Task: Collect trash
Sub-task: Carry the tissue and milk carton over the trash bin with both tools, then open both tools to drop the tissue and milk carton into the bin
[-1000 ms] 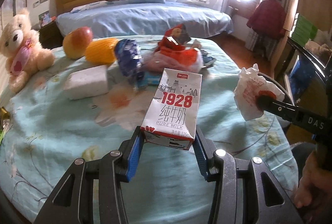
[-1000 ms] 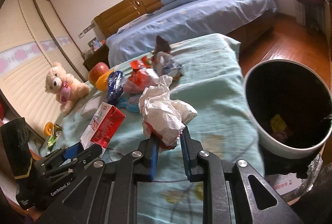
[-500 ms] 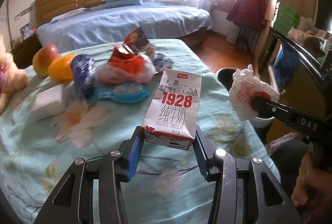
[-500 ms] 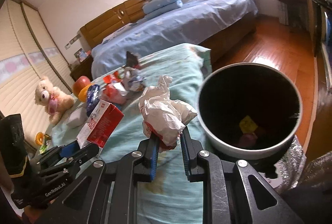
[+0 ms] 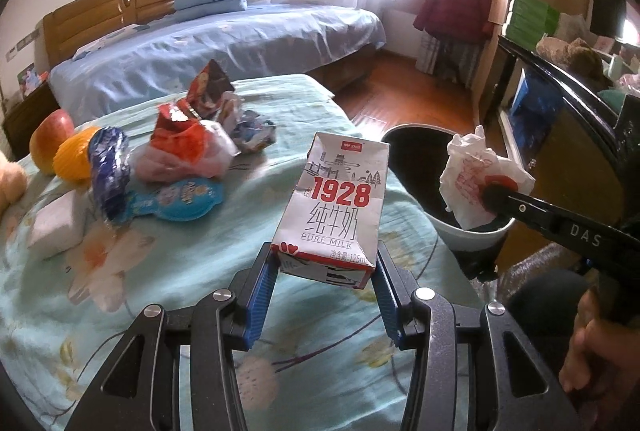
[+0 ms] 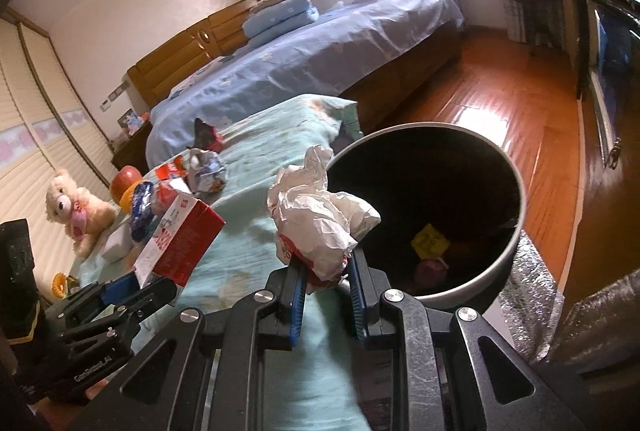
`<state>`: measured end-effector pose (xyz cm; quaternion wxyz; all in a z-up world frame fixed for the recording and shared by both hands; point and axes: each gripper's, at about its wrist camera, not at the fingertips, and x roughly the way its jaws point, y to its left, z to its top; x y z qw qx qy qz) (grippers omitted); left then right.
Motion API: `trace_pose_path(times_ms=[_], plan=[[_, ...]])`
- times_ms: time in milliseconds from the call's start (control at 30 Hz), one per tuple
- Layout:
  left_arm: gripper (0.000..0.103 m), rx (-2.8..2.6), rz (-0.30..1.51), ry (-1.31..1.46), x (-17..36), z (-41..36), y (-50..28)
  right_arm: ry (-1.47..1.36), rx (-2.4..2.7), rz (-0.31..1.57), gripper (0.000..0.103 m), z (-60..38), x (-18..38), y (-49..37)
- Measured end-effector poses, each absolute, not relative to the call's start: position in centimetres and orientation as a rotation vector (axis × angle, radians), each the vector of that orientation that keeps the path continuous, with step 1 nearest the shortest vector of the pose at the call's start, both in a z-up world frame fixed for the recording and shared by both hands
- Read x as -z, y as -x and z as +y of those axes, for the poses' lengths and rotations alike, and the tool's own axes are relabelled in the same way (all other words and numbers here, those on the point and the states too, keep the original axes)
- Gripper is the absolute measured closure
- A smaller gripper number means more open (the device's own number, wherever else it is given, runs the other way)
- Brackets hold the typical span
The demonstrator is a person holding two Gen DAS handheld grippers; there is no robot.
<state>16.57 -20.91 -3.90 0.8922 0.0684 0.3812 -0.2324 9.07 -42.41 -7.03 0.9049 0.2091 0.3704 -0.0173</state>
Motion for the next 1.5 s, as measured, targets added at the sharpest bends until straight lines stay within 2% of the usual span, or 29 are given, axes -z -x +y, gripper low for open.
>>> trace_pose_path(times_ms=[1500], plan=[[0.057, 0.589, 0.853, -0.225, 6.2, -32.0, -23.2, -0.449, 0.183, 0.839, 0.082, -50.2, 9.1, -12.0]])
